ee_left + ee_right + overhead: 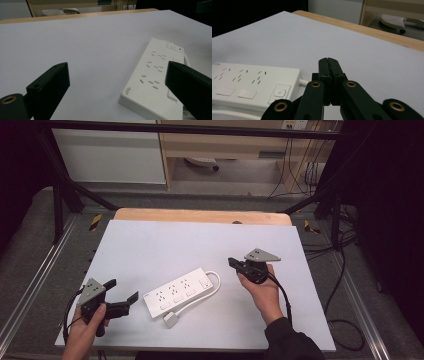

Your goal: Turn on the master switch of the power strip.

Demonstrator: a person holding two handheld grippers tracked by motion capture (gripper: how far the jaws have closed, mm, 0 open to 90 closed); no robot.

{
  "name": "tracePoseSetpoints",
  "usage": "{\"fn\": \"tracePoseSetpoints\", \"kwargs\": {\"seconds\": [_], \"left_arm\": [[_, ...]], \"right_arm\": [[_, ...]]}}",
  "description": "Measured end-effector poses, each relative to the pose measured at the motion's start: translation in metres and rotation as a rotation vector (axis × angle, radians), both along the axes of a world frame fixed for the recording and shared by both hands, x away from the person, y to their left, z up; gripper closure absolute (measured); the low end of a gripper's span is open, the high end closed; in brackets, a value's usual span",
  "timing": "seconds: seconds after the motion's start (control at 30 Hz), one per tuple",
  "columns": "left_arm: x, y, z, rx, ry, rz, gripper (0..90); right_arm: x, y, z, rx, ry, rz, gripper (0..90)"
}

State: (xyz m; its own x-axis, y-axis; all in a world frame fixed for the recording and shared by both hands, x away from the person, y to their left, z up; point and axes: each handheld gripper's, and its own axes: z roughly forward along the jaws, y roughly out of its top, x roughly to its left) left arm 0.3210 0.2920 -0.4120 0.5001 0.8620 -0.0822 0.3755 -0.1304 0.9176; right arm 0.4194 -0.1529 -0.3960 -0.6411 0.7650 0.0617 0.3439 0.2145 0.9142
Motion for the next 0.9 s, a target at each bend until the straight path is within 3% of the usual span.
{"fn": "tracePoseSetpoints", "kwargs": {"seconds": [0.5,0.9], "left_arm": [[0.000,0.000,0.000,0.002,-0.005,-0.002,5.5],[0.000,0.000,0.000,0.007,-0.003,-0.003,5.5]], "right_arm": [[0.003,0.034,-0.017,-0.040,0.050,0.073,90.0],[0.005,0.046,-0.029,-0.076,0.090,0.086,90.0]]}}
